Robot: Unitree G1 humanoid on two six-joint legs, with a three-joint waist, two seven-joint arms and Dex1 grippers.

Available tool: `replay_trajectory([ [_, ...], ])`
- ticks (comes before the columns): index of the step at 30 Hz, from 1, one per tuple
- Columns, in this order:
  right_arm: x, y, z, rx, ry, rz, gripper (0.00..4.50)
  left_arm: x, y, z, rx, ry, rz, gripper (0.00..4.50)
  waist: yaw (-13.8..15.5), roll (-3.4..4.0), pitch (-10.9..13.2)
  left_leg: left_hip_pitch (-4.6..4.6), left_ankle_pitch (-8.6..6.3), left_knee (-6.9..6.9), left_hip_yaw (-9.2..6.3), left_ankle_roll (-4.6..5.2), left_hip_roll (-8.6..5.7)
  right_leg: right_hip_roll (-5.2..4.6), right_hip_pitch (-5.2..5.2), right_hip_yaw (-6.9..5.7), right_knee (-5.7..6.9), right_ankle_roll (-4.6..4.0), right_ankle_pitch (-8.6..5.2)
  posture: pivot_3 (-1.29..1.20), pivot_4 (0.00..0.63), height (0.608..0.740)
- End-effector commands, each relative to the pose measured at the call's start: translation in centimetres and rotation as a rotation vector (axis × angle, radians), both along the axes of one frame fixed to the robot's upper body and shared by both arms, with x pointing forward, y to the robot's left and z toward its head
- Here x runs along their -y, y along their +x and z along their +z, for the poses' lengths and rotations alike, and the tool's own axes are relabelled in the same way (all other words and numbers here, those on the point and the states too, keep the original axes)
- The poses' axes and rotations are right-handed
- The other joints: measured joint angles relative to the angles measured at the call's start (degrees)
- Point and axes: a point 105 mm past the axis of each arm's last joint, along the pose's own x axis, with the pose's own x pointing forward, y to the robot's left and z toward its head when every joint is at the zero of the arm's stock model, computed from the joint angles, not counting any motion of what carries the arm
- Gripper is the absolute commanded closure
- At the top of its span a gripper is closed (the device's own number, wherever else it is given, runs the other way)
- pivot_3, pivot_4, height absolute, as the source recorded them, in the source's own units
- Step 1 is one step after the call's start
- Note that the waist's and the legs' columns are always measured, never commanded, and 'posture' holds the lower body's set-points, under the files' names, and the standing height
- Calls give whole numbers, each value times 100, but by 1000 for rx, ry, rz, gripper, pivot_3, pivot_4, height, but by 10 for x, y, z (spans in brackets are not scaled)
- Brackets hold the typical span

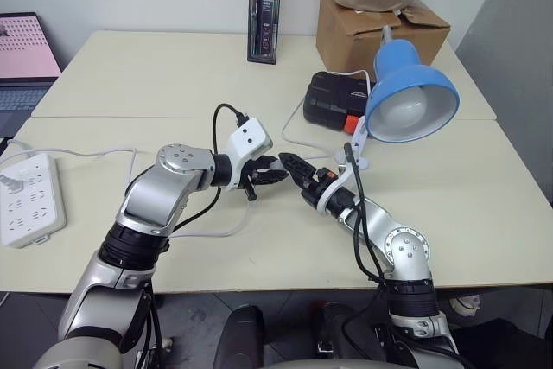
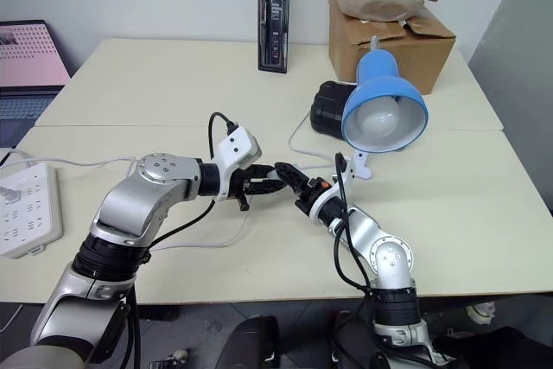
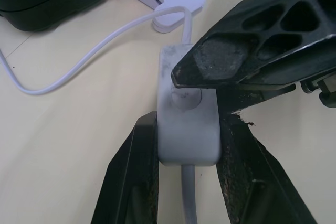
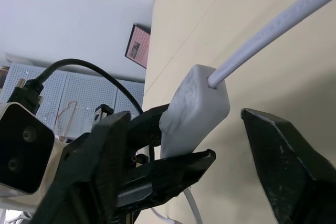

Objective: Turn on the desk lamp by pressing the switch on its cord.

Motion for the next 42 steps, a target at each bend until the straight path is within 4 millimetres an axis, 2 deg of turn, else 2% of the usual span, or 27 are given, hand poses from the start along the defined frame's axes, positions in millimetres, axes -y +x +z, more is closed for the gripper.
replay_trajectory([
  [1,-8,-3,6,-10,68,11,1922,4,-4,12,55,-7,-35,3381,0,0,0,0,0,0,0,0,0,0,0,0,0,0,0,0,150,740],
  [5,-8,-2,6,-13,70,10,2967,4,-4,12,56,-6,-36,3381,0,1,0,0,0,0,0,0,0,0,0,0,0,0,0,0,150,740],
  [8,-8,-2,6,-14,71,10,3485,4,-5,12,57,-3,-38,3381,0,0,0,0,0,0,1,0,0,0,0,1,0,0,0,0,150,740],
  [33,-6,-2,9,0,89,-3,3685,2,-4,13,65,0,-33,3385,0,1,0,0,0,0,0,0,0,0,0,1,0,0,0,0,150,740],
  [35,-5,-1,10,5,96,-5,2990,2,-4,12,65,1,-33,3385,0,0,0,0,0,0,0,0,0,0,0,1,0,0,0,0,150,740],
  [36,-5,-1,10,7,98,-5,2818,2,-4,12,65,1,-33,3385,0,1,0,0,0,0,0,0,0,0,0,1,0,0,0,0,150,740],
  [38,-5,-1,12,12,102,-6,2204,2,-3,12,65,3,-33,3385,0,0,0,0,0,0,0,0,0,0,0,1,0,0,0,0,150,740],
  [42,-4,-3,13,24,100,5,1355,1,-2,11,73,13,-34,3385,0,0,0,0,0,0,0,0,0,0,0,1,0,0,0,0,150,740],
])
